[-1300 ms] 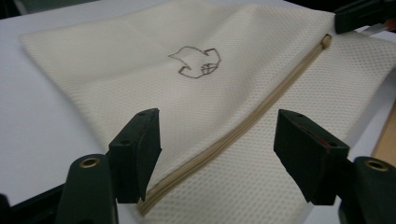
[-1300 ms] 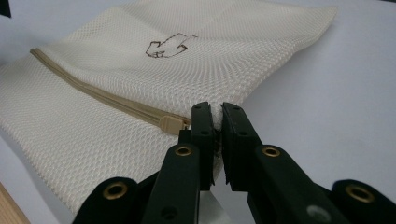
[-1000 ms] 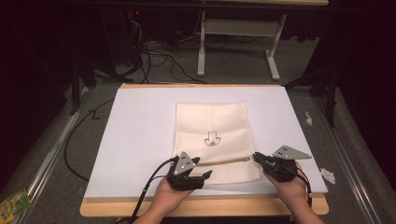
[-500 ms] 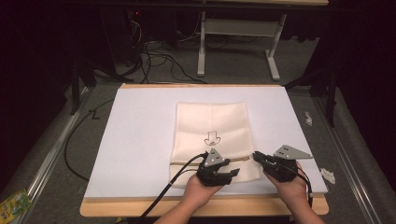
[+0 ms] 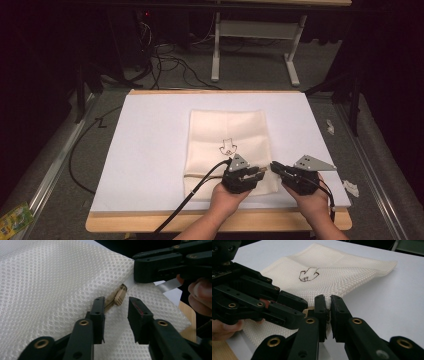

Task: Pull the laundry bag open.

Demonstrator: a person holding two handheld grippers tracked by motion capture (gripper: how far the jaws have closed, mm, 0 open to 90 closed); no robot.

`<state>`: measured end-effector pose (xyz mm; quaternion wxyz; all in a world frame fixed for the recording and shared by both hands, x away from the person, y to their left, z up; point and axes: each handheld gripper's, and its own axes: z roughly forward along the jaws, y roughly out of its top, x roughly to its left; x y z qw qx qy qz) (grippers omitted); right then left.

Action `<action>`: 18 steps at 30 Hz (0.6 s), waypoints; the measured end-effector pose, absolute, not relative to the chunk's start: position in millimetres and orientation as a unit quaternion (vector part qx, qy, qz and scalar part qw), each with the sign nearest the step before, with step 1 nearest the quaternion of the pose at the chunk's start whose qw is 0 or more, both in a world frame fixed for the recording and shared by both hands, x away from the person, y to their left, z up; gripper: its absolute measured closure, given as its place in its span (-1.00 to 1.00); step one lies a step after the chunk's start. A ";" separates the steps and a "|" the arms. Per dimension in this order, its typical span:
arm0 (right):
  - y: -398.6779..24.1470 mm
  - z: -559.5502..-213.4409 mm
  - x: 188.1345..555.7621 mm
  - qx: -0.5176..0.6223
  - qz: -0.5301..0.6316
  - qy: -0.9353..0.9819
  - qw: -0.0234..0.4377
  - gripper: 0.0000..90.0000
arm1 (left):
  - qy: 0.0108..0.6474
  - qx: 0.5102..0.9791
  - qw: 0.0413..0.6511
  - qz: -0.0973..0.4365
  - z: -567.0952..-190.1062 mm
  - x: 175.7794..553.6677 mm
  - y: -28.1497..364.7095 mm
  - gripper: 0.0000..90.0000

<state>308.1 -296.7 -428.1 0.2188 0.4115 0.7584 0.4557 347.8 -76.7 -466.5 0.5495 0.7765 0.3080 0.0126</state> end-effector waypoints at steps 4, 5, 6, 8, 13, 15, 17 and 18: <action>-297.0 -428.1 308.5 0.411 0.457 0.758 0.217 0.89 | 0.305 0.770 0.560 0.011 -467.4 344.5 -81.4 0.69; -296.9 -428.0 308.6 0.411 0.458 0.758 0.217 0.89 | 0.306 0.768 0.562 0.013 -467.2 343.5 -82.4 0.71; -296.8 -427.9 308.5 0.411 0.458 0.758 0.217 0.89 | 0.307 0.766 0.565 0.017 -467.2 342.4 -83.4 0.73; -296.7 -427.6 308.2 0.412 0.458 0.757 0.217 0.89 | 0.312 0.760 0.570 0.022 -467.2 341.2 -84.7 0.81; -297.4 -427.3 308.5 0.413 0.459 0.756 0.218 0.89 | 0.315 0.752 0.578 0.036 -466.0 338.6 -85.9 0.92; -297.7 -427.1 308.4 0.413 0.460 0.755 0.218 0.89 | 0.312 0.754 0.577 0.040 -465.3 337.9 -85.4 0.93; -297.1 -427.0 308.2 0.412 0.460 0.755 0.220 0.89 | 0.310 0.754 0.577 0.044 -465.1 337.5 -85.1 0.93; -296.9 -427.0 308.2 0.412 0.460 0.755 0.220 0.89 | 0.309 0.755 0.577 0.043 -465.1 337.5 -84.5 0.93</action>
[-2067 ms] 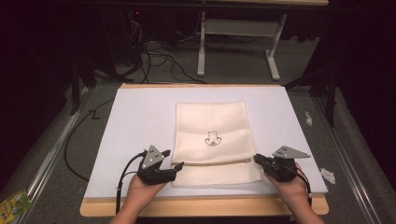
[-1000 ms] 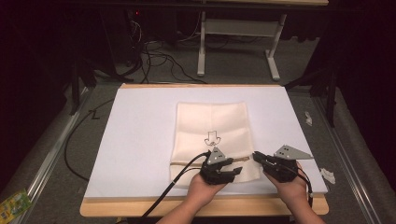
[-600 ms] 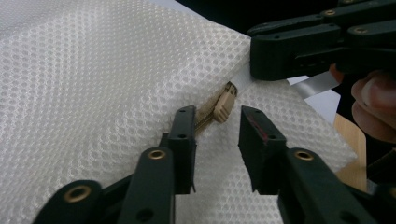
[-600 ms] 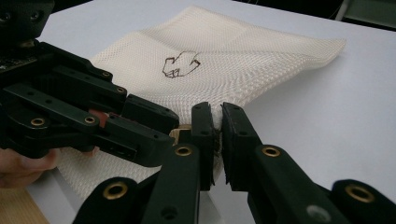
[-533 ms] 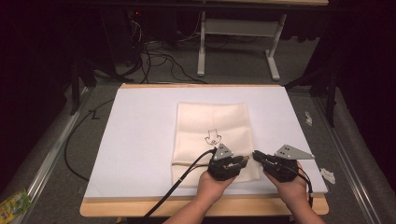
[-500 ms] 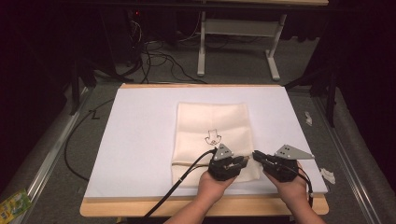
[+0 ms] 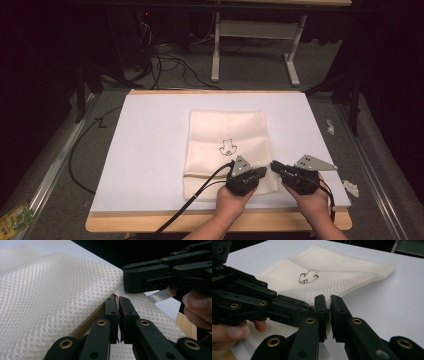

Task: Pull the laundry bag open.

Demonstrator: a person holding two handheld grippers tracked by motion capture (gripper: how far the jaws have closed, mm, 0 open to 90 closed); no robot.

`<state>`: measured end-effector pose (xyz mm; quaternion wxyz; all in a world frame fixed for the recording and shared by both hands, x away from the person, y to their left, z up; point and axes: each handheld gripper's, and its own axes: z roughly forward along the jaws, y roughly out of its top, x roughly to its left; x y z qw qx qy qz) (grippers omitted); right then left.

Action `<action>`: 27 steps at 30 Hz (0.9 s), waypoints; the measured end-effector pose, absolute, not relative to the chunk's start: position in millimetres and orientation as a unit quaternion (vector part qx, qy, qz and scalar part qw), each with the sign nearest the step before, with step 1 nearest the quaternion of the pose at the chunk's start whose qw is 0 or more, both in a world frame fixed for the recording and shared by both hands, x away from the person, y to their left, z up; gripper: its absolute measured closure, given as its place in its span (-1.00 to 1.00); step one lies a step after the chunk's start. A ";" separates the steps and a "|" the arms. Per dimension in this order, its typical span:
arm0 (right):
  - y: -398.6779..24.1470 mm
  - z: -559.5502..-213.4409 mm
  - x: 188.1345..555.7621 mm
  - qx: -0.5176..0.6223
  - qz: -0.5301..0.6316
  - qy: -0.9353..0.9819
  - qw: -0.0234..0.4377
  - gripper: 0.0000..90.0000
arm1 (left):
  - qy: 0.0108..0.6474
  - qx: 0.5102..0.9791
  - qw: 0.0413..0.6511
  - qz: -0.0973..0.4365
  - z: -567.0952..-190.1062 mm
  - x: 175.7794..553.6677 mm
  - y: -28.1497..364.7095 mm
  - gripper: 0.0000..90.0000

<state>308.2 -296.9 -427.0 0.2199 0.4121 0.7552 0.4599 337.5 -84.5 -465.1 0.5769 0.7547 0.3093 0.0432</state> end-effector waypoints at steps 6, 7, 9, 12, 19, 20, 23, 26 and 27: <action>-295.0 -427.1 307.9 0.415 0.455 0.757 0.219 0.89 | 0.303 0.759 0.575 0.037 -465.5 338.6 -79.6 0.94; -294.3 -427.2 308.0 0.413 0.455 0.758 0.220 0.90 | 0.304 0.759 0.574 0.035 -465.4 338.4 -78.9 0.94; -292.7 -427.1 307.5 0.413 0.453 0.758 0.221 0.90 | 0.304 0.759 0.575 0.034 -465.7 338.6 -76.9 0.94; -291.1 -426.9 307.7 0.413 0.453 0.758 0.224 0.90 | 0.309 0.755 0.578 0.019 -467.5 341.2 -73.0 0.94; -292.5 -426.3 307.3 0.417 0.449 0.756 0.229 0.91 | 0.311 0.755 0.576 0.009 -469.9 343.7 -65.8 0.94; -293.5 -426.5 307.7 0.417 0.452 0.756 0.225 0.91 | 0.314 0.756 0.573 0.010 -469.9 343.9 -64.6 0.94; -296.5 -426.7 307.7 0.422 0.449 0.752 0.232 0.91 | 0.323 0.755 0.571 0.005 -472.3 346.2 -57.3 0.94; -300.6 -426.5 308.3 0.429 0.451 0.748 0.232 0.91 | 0.334 0.754 0.566 -0.004 -475.9 349.9 -46.1 0.94; -301.9 -426.9 308.4 0.429 0.451 0.747 0.232 0.91 | 0.333 0.756 0.564 -0.005 -476.3 350.3 -42.8 0.94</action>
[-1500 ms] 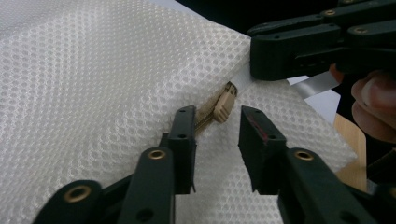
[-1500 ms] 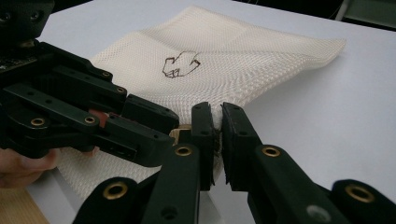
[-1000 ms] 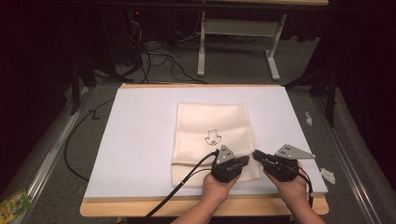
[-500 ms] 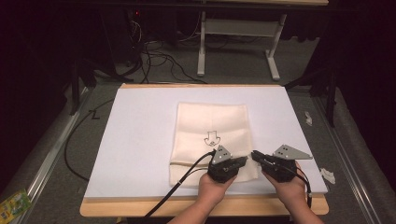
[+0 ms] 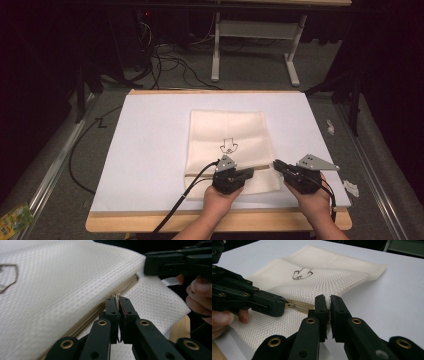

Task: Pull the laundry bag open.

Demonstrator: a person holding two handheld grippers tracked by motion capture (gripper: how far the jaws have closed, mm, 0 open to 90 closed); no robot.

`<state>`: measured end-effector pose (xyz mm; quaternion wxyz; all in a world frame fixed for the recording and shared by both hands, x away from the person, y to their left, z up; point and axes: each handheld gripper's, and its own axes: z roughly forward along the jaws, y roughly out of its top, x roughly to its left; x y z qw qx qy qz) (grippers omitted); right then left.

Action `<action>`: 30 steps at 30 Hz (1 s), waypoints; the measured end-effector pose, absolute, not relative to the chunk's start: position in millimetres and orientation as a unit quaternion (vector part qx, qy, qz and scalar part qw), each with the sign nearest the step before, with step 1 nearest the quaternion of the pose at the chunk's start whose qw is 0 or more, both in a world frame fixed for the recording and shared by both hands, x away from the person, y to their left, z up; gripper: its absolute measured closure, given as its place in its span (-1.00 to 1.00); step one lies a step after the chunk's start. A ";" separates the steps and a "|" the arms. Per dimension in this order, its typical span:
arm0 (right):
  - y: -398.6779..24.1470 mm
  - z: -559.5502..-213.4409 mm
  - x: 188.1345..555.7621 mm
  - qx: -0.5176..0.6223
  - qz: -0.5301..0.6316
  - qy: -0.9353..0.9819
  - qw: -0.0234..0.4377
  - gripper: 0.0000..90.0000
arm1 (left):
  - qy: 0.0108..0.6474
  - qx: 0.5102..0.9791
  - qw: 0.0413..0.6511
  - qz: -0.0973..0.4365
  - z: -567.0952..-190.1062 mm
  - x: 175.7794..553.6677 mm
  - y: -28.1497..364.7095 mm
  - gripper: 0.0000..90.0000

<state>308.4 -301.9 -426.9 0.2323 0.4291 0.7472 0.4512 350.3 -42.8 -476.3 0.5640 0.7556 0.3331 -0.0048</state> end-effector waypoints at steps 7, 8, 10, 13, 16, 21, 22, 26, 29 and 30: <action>-297.8 -428.7 307.9 0.423 0.445 0.755 0.231 0.90 | 0.318 0.774 0.548 0.000 -470.9 348.2 -25.1 0.94; -296.7 -428.5 307.6 0.421 0.444 0.756 0.231 0.91 | 0.314 0.777 0.545 0.001 -470.4 348.1 -23.2 0.94; -294.5 -427.9 307.4 0.420 0.443 0.757 0.232 0.91 | 0.315 0.781 0.539 -0.002 -470.6 348.5 -19.3 0.94; -292.3 -428.8 307.6 0.419 0.438 0.761 0.231 0.91 | 0.316 0.783 0.536 -0.003 -471.1 348.5 -18.1 0.94; -291.2 -428.9 307.4 0.425 0.431 0.760 0.237 0.92 | 0.335 0.778 0.531 -0.011 -472.8 352.0 -14.2 0.95; -312.4 -429.2 311.5 0.459 0.439 0.735 0.237 0.92 | 0.373 0.766 0.524 -0.013 -479.7 359.9 15.5 0.95; -316.4 -430.2 311.7 0.463 0.438 0.734 0.237 0.92 | 0.379 0.765 0.521 -0.011 -479.6 360.6 22.5 0.95; -327.0 -432.1 312.3 0.474 0.438 0.726 0.237 0.92 | 0.401 0.765 0.504 0.004 -473.2 363.3 56.9 0.95; -331.0 -433.0 312.1 0.477 0.437 0.725 0.238 0.91 | 0.419 0.761 0.496 0.015 -468.5 363.0 84.8 0.95; -331.0 -433.0 312.1 0.477 0.437 0.725 0.238 0.91 | 0.419 0.761 0.496 0.015 -468.5 363.0 84.8 0.95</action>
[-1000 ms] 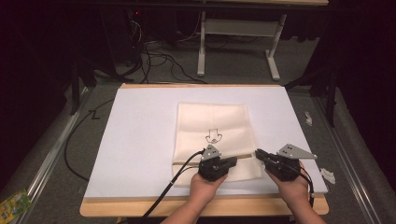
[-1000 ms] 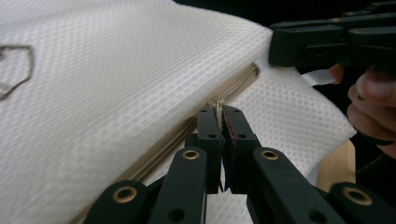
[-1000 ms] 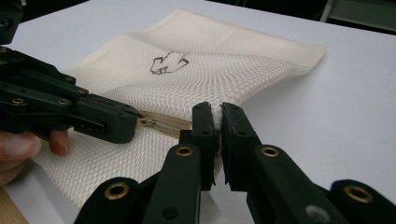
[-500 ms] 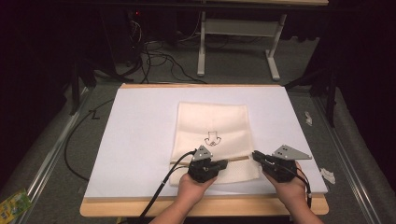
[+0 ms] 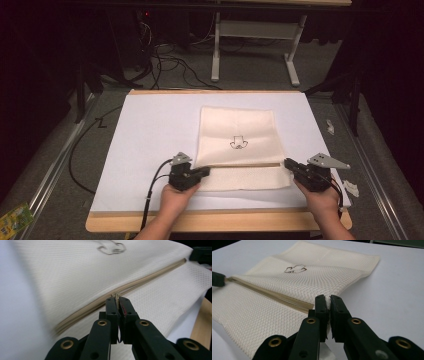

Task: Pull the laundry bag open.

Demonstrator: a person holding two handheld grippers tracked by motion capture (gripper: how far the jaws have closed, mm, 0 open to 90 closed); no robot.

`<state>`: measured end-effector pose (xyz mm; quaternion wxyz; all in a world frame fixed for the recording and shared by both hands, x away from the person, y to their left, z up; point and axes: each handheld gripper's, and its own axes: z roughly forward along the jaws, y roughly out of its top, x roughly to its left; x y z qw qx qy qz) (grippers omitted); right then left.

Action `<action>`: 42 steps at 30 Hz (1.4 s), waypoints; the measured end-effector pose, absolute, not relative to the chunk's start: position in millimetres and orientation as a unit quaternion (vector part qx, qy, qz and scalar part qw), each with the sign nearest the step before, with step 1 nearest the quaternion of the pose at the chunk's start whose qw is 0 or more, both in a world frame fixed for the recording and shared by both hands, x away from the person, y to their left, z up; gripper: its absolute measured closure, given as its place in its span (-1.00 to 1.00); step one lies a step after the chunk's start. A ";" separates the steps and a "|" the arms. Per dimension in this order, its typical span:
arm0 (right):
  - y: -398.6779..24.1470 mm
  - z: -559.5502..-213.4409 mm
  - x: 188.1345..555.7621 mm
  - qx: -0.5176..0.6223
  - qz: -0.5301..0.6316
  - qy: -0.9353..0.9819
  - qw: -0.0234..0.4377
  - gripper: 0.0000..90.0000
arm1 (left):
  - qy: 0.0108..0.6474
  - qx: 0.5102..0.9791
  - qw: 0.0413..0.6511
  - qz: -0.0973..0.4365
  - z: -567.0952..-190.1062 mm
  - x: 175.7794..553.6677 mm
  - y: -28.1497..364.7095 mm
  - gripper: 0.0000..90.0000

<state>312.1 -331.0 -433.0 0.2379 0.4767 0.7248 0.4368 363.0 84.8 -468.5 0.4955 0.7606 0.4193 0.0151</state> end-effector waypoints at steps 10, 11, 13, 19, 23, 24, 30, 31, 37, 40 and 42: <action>-328.3 -437.4 313.7 0.483 0.422 0.728 0.242 0.89 | 0.403 0.785 0.469 0.039 -469.4 346.5 123.8 0.94; -329.4 -438.3 314.7 0.483 0.421 0.730 0.239 0.88 | 0.393 0.791 0.465 0.049 -470.0 344.5 122.5 0.94; -330.9 -442.4 315.8 0.485 0.418 0.732 0.232 0.86 | 0.383 0.797 0.463 0.058 -470.2 342.8 119.9 0.93; -331.3 -448.9 316.9 0.483 0.411 0.739 0.228 0.70 | 0.391 0.788 0.469 0.075 -469.8 345.2 122.2 0.59; -334.6 -448.4 316.8 0.478 0.422 0.738 0.219 0.37 | 0.409 0.754 0.503 0.105 -463.1 347.6 135.4 0.12; -335.6 -447.7 316.8 0.477 0.424 0.737 0.222 0.27 | 0.413 0.751 0.503 0.116 -461.0 348.0 139.2 0.06; -357.4 -442.6 318.2 0.494 0.417 0.716 0.262 -0.29 | 0.406 0.762 0.449 0.230 -452.0 349.7 160.9 -0.31; -363.3 -442.3 318.0 0.494 0.415 0.714 0.271 -0.34 | 0.411 0.758 0.445 0.242 -450.6 350.4 164.9 -0.37; -393.0 -441.7 310.3 0.514 0.407 0.695 0.296 -0.47 | 0.435 0.740 0.450 0.246 -447.5 354.5 180.6 -0.55; -394.5 -440.6 310.0 0.516 0.408 0.691 0.298 -0.47 | 0.427 0.744 0.450 0.248 -447.0 353.9 176.4 -0.57; -392.4 -440.3 310.3 0.514 0.408 0.693 0.300 -0.47 | 0.418 0.751 0.444 0.255 -446.6 352.8 172.2 -0.59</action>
